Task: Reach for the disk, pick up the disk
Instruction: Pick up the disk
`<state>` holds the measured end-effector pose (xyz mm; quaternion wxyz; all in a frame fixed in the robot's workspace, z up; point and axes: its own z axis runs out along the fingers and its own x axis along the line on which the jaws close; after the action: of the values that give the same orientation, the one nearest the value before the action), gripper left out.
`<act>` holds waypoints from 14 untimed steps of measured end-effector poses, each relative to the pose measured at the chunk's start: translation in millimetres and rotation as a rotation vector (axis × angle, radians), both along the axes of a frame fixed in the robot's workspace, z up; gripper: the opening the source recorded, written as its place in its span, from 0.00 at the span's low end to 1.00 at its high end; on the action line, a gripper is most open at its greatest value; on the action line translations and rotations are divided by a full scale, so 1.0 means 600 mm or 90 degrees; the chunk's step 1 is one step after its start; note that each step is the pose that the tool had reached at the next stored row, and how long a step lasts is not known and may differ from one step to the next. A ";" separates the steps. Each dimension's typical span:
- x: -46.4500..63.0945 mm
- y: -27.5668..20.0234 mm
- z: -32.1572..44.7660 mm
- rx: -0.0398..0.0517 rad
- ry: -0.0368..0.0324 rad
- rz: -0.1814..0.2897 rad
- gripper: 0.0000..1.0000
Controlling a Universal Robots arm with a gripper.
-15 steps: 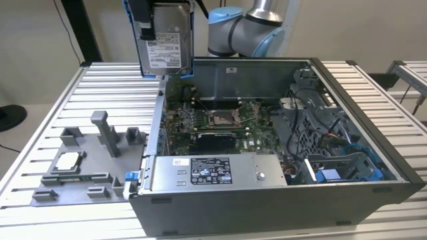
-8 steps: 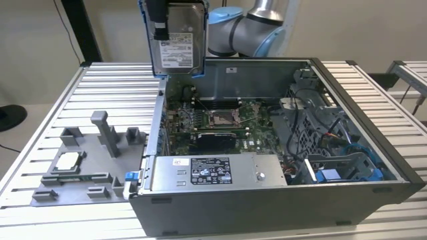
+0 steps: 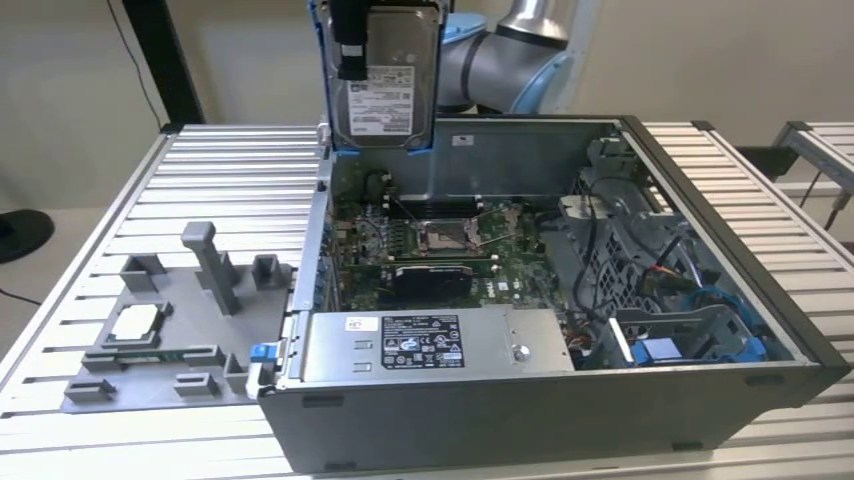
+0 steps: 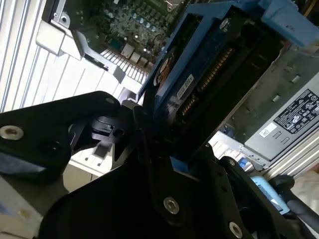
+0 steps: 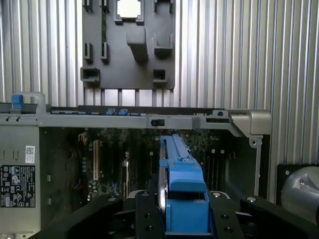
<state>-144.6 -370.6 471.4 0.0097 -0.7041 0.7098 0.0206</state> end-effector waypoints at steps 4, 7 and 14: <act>0.022 0.0000 0.000 0.0000 0.0003 0.000 0.00; 0.039 0.0000 0.000 0.0000 0.0004 0.000 0.00; 0.077 0.0000 0.000 0.0000 0.0007 0.000 0.00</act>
<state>-98.7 -370.6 471.4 0.0094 -0.7040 0.7098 0.0209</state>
